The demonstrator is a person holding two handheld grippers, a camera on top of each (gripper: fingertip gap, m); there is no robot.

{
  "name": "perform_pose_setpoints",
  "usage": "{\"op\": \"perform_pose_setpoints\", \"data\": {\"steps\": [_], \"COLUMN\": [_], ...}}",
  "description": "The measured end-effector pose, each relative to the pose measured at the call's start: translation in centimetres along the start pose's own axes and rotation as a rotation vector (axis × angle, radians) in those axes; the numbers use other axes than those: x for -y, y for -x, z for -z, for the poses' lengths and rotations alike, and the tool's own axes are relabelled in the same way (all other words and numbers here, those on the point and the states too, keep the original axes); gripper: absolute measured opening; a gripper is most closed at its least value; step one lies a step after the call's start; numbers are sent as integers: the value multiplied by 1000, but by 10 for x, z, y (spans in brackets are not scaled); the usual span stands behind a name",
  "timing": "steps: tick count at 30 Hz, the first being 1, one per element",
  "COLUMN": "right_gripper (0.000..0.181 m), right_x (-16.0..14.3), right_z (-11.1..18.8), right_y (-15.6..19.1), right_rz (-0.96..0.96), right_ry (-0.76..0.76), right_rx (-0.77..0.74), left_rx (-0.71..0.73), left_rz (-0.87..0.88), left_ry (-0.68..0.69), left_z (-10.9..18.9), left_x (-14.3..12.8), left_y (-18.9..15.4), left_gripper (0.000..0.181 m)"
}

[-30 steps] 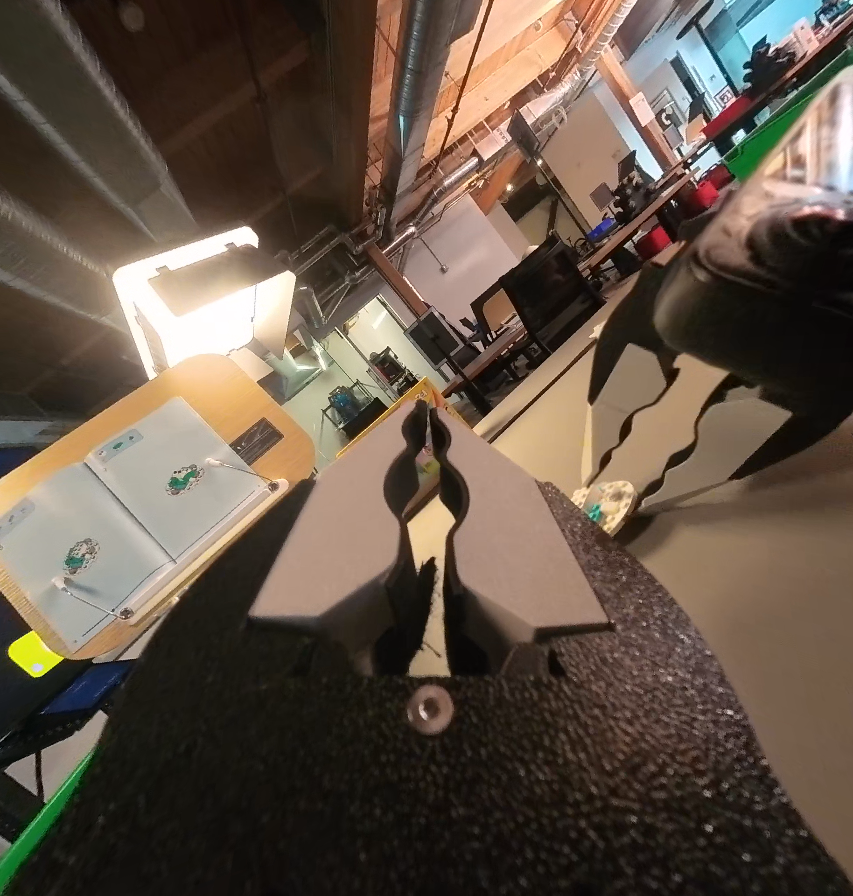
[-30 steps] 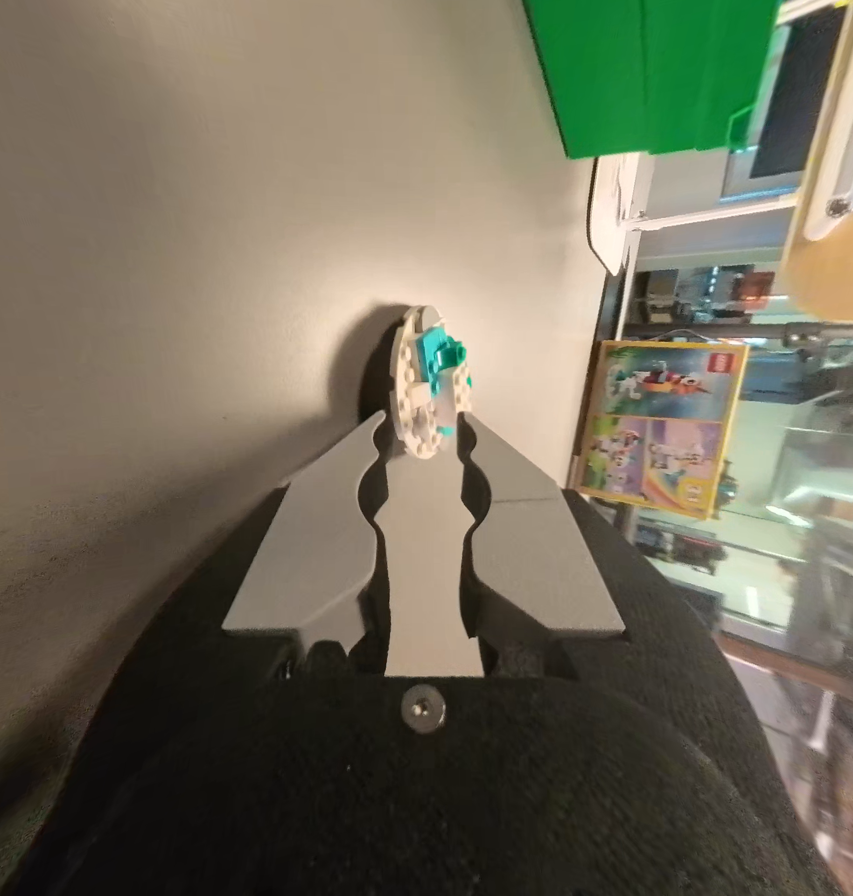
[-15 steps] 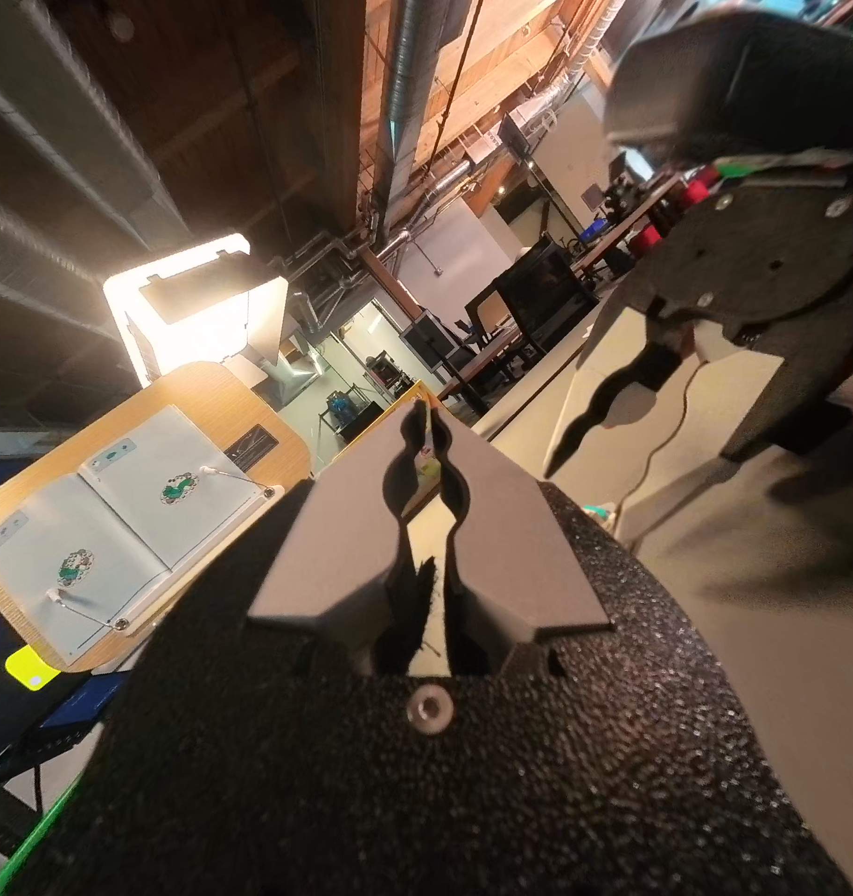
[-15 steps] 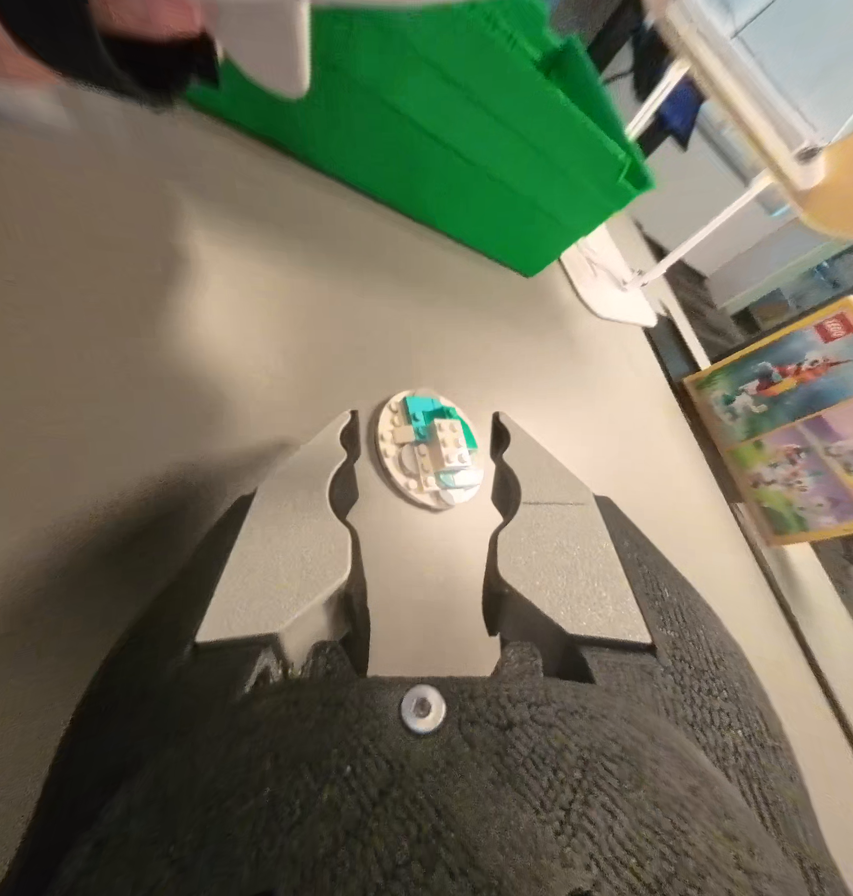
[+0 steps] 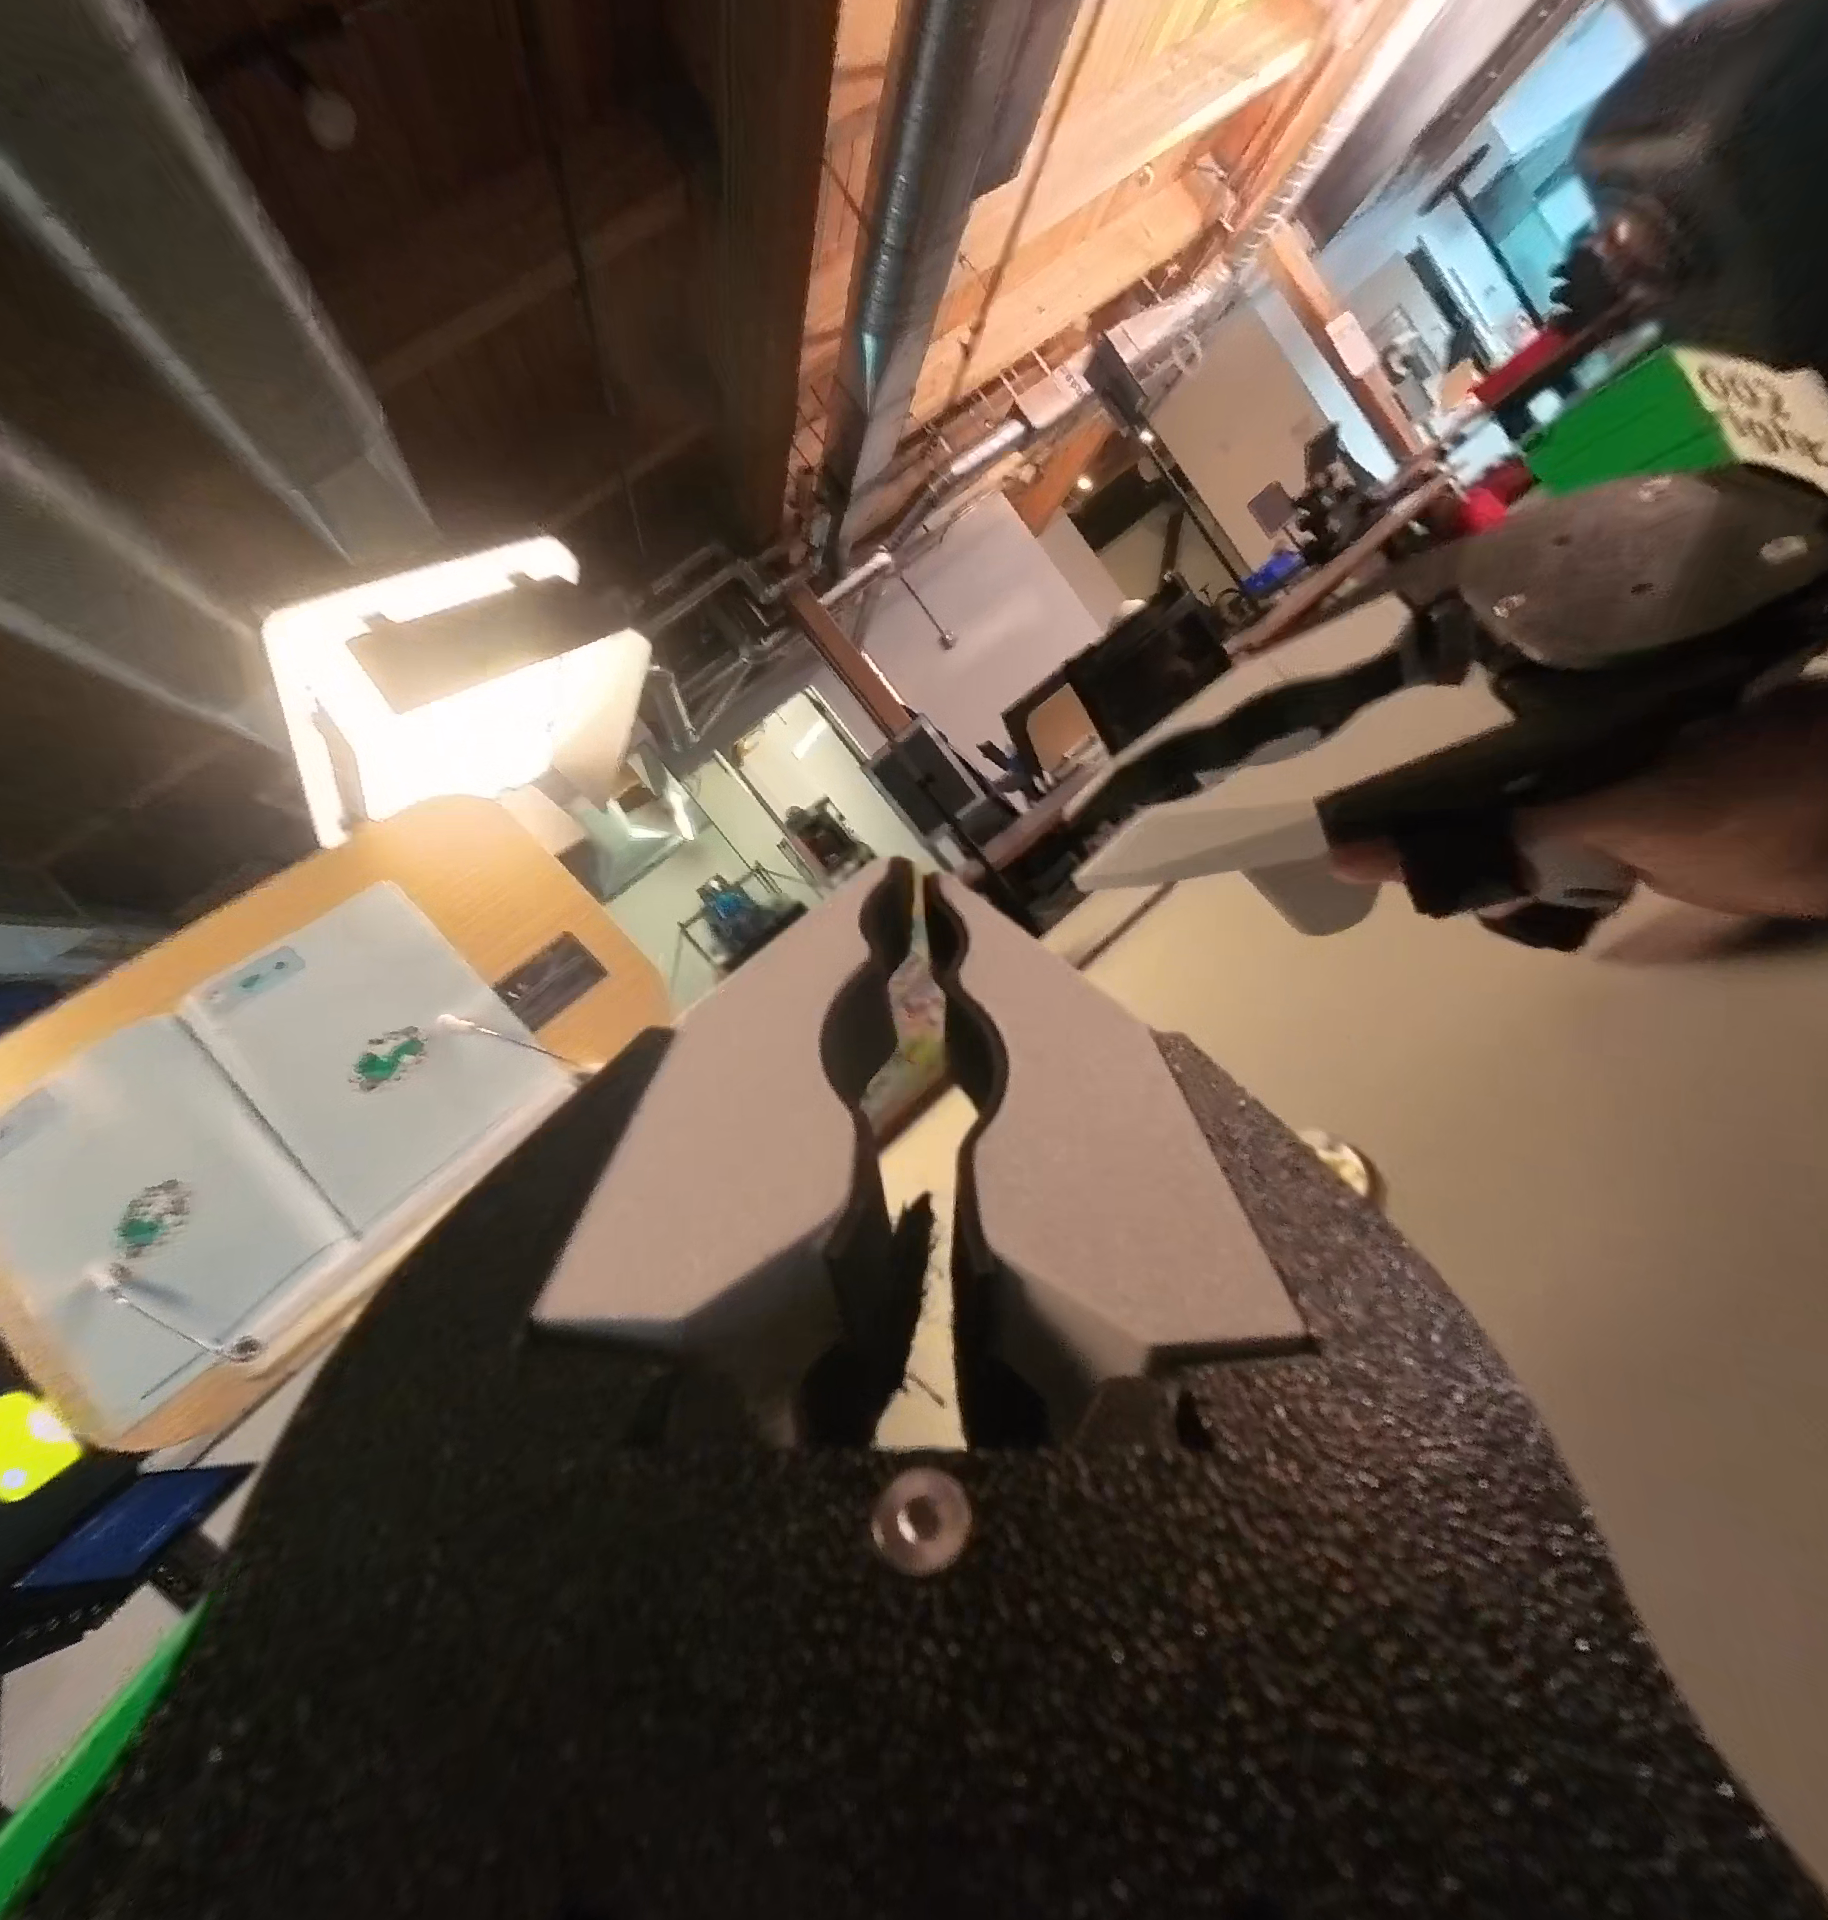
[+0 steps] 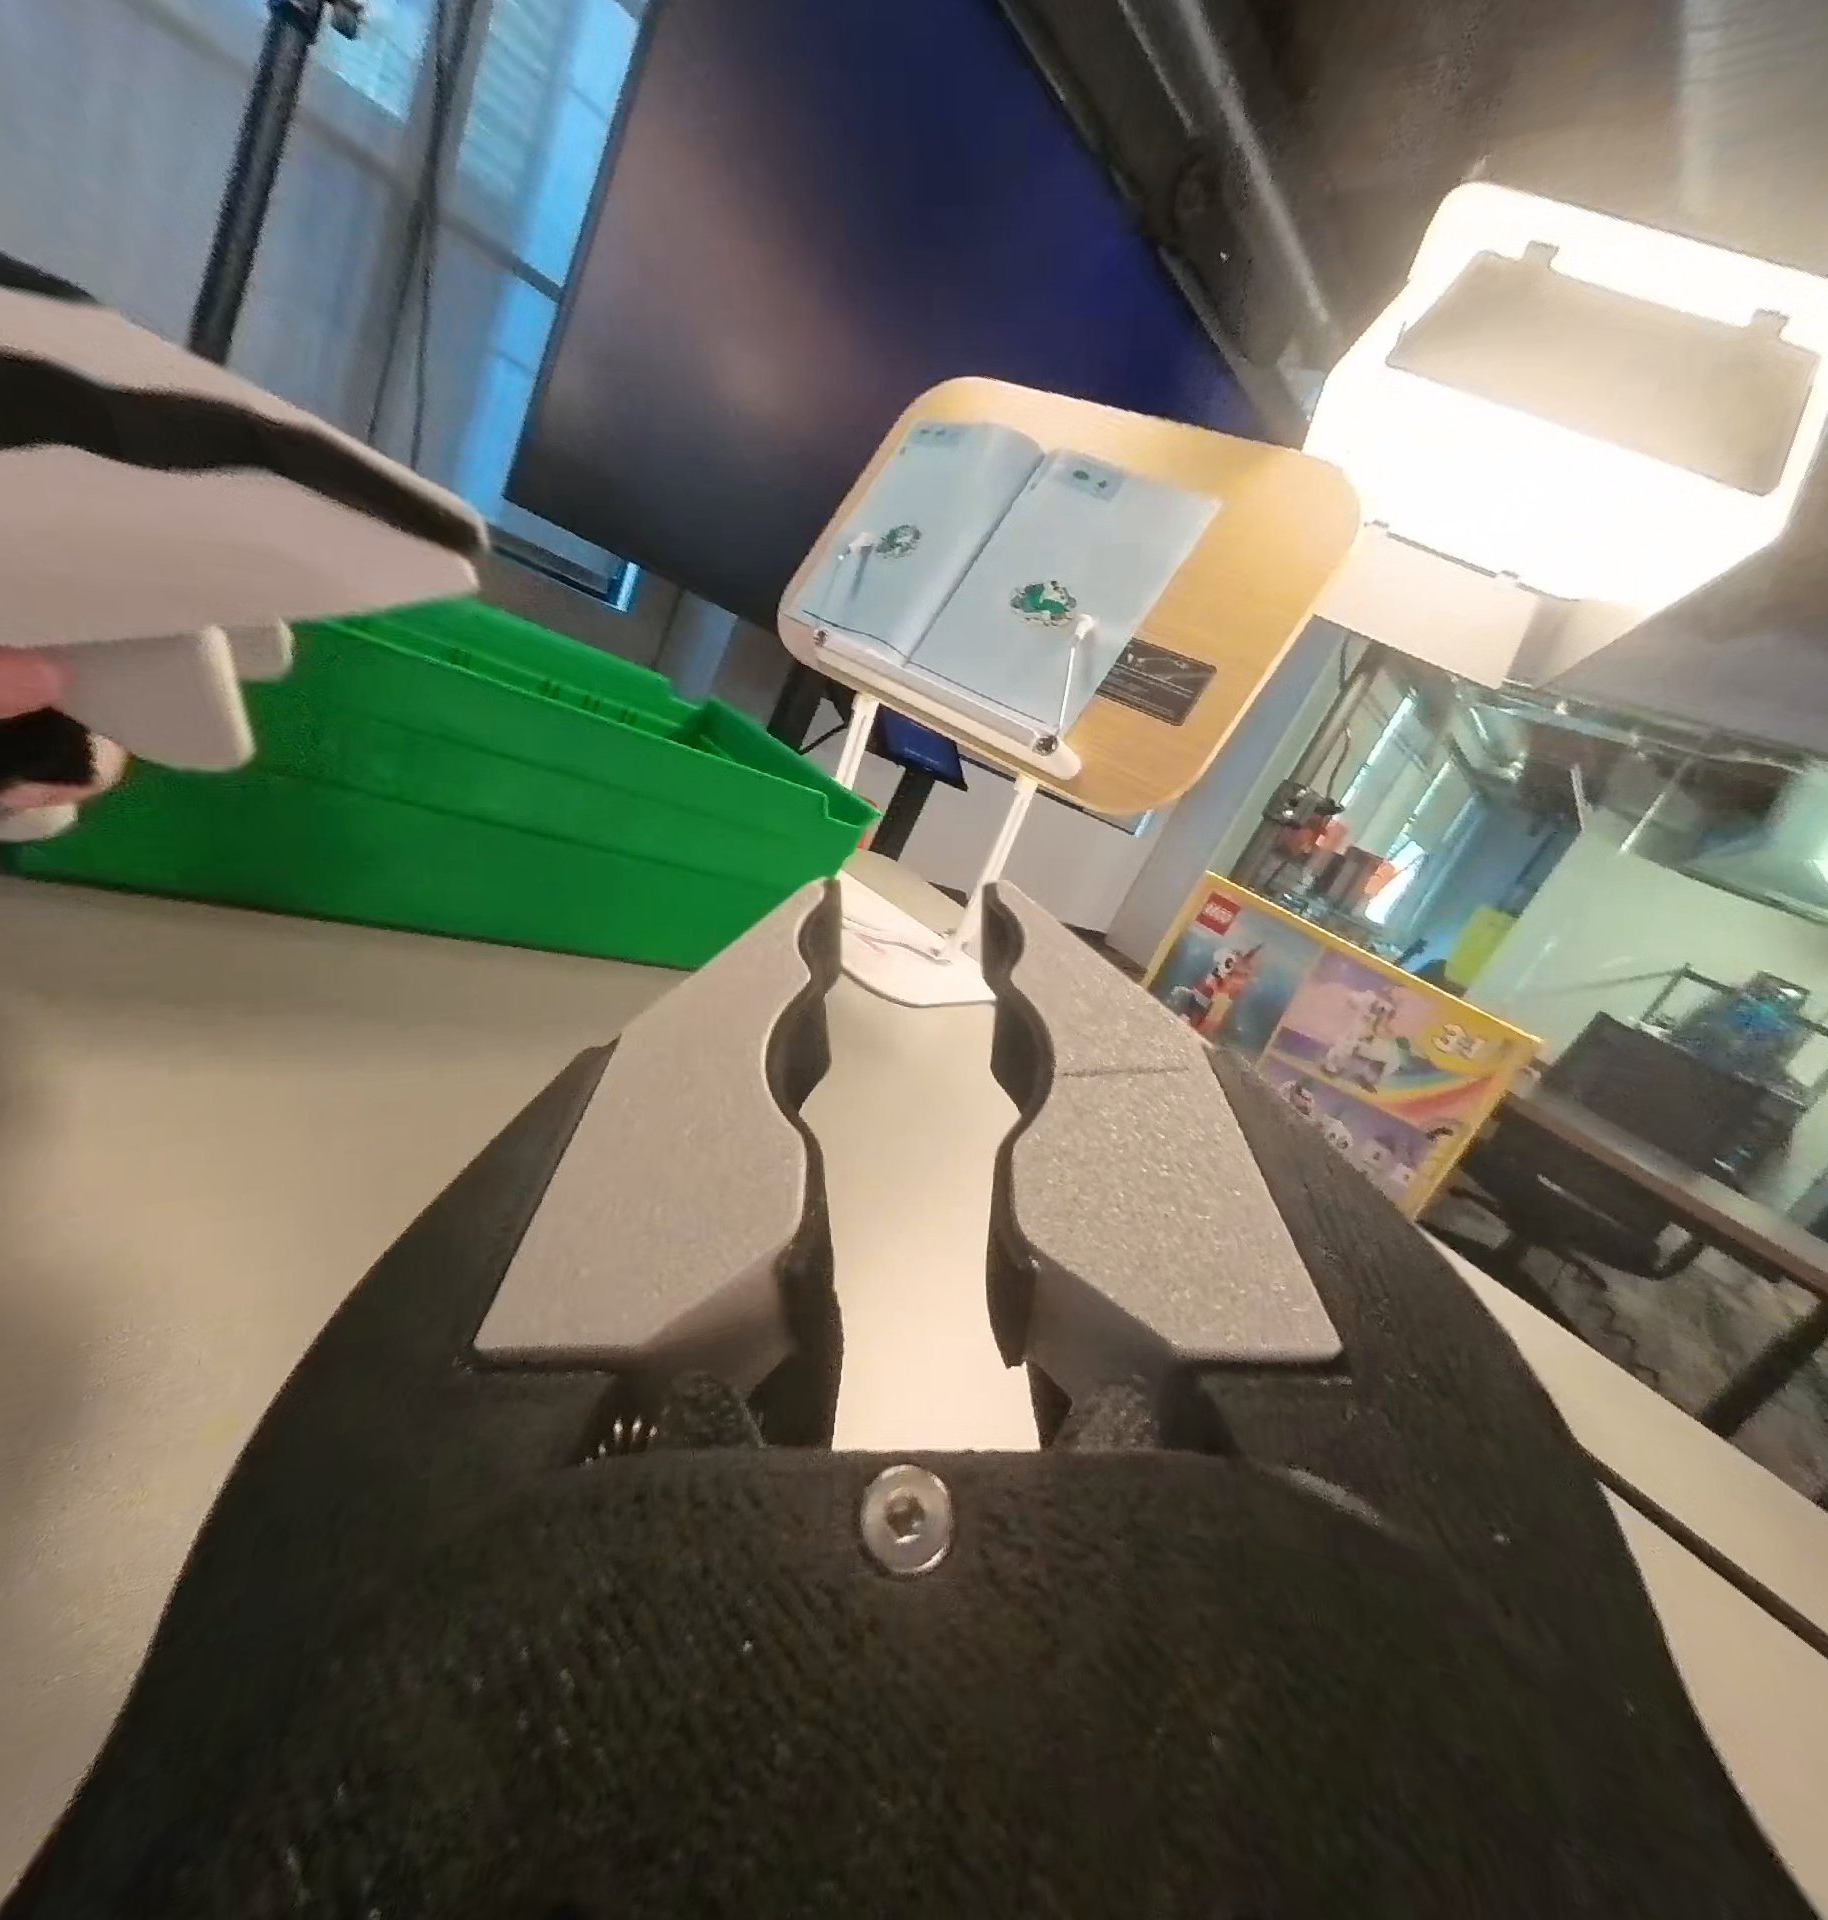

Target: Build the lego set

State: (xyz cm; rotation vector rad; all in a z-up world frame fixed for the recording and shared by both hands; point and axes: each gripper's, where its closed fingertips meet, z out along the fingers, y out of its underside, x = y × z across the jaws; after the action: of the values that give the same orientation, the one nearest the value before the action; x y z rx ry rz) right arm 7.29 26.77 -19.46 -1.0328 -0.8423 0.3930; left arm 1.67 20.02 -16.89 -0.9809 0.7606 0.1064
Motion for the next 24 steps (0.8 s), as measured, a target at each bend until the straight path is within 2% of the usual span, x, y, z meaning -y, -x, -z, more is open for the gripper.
{"op": "perform_pose_setpoints", "data": {"steps": [1,4,7,11,14,19,24], "right_gripper": [25,14,0,0,1,24,57], "right_x": [-1,-3,-5,-4,-4,-2,-3], "right_z": [-1,0,0,0,-1,-3,-11], "right_y": [-1,-2,0,3,-3,-15,-28], "right_rz": [1,23,48,30,6,-22,54], "right_ry": [4,17,29,15,3,-42,-71], "right_rx": [-5,-12,-4,19,7,-13,-41], "left_rx": [27,122,207,354,437,531,425], "left_rz": [5,88,152,132,180,126,33], "left_ry": [-21,-94,-116,-54,38,218,355], "left_z": [2,17,42,83,110,147,151], "left_x": [8,40,55,56,43,10,-19], "left_y": [6,29,57,113,153,200,211], "left_gripper": [0,0,0,0,0,20,38]}}
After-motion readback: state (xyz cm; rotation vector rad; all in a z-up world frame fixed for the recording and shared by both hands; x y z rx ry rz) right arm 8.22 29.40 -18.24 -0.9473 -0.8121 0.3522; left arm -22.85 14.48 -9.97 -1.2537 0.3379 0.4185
